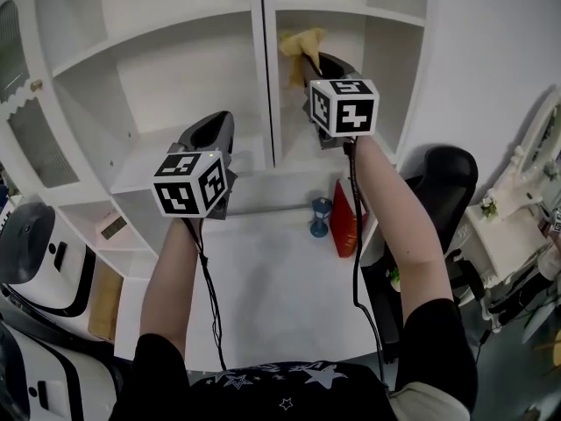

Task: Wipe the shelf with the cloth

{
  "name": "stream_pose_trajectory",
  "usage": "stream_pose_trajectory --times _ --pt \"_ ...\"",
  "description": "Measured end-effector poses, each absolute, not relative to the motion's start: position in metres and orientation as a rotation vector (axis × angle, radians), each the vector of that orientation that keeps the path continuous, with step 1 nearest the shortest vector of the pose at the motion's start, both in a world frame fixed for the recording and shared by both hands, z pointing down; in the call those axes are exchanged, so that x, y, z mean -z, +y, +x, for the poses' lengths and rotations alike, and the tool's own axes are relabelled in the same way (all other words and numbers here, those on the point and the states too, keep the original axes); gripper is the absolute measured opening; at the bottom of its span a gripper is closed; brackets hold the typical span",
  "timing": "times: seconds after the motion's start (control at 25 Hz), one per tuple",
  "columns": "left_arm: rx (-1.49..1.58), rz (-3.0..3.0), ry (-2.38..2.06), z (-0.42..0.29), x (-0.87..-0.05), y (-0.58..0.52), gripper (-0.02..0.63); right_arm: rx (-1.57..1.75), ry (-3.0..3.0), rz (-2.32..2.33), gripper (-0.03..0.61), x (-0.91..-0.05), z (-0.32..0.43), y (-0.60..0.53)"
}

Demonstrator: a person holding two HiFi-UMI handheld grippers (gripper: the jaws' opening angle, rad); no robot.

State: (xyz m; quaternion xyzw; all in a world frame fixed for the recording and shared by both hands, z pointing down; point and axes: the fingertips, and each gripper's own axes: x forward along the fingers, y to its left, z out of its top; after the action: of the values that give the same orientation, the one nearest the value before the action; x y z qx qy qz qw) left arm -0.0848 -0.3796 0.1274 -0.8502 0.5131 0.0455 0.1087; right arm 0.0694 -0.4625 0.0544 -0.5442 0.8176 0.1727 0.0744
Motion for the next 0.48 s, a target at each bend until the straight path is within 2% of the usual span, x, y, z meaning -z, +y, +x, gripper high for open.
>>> stream_pose_trajectory --times 0.48 --pt "-0.181 -2.437 1.634 -0.095 -0.136 -0.395 0.003 -0.566 2.53 -1.486 0.08 -0.029 0.041 -0.542"
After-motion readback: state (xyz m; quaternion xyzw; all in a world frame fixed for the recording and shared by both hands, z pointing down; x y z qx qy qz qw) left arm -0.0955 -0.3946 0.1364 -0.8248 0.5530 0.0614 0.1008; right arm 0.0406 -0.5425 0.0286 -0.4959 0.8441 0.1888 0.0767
